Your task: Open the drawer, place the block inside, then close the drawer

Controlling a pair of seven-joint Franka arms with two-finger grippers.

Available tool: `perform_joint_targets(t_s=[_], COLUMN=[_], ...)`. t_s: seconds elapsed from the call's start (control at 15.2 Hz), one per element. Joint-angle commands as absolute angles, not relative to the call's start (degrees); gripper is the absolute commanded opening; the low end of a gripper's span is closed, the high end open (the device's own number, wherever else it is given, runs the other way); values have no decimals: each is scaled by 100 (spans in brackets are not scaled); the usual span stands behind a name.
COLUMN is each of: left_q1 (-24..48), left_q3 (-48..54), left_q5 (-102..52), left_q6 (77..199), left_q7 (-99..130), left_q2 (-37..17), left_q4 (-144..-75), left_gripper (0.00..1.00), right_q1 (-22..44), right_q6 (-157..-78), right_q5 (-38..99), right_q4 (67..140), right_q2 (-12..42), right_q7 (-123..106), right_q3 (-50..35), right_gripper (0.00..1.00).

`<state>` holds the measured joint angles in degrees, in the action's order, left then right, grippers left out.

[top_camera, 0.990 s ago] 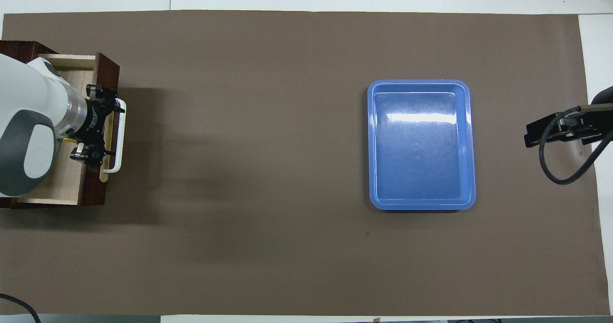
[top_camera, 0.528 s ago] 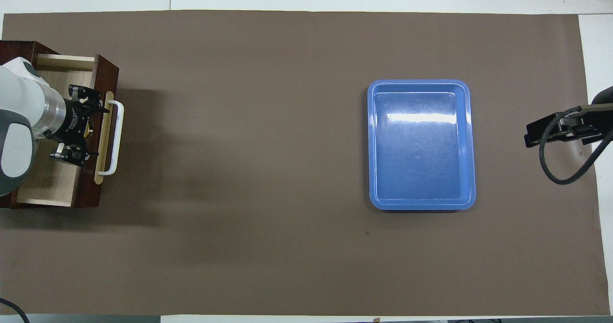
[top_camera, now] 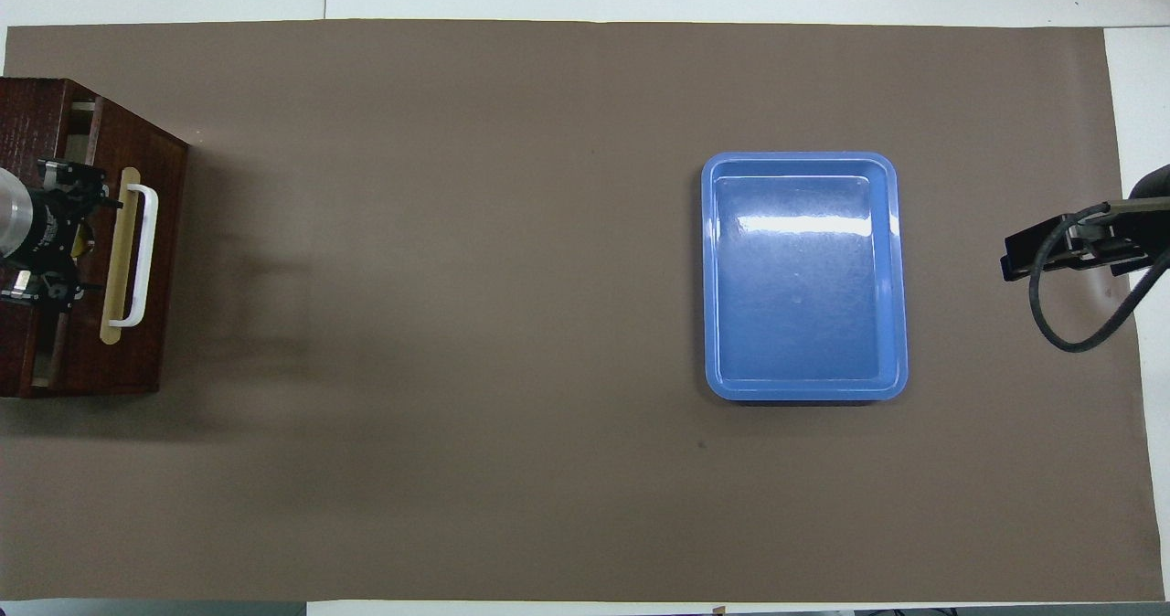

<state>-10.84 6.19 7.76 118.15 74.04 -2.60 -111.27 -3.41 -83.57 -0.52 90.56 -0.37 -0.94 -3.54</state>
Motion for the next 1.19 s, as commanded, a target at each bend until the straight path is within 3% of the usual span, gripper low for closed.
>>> perform_joint_targets(t_s=[0.0,0.4,0.66,1.12], left_q1=[-1414,-1486,-1039,-782], left_q3=[642,668,712,712], left_q5=[905,896,730,264], left_q6=[11979,11796,11268,10540], left_q7=[6980,6785,6172,2381], left_q2=[-150,-106,8,412], left_q4=[-11241,-11049,-10784,-10793], left_gripper=[100,100,100,100], right_q1=[-422,-413,-422,-431], right_q6=[-8455,-8446,-8446,-8438], right_q5=[-9,-17,-9,-9], right_q4=[9141,9141,9123,9114], right_q2=[-123,-123,-123,-123], right_q7=[-26,-18,-26,-26], right_q3=[-413,-413,-413,-413], right_gripper=[100,100,100,100])
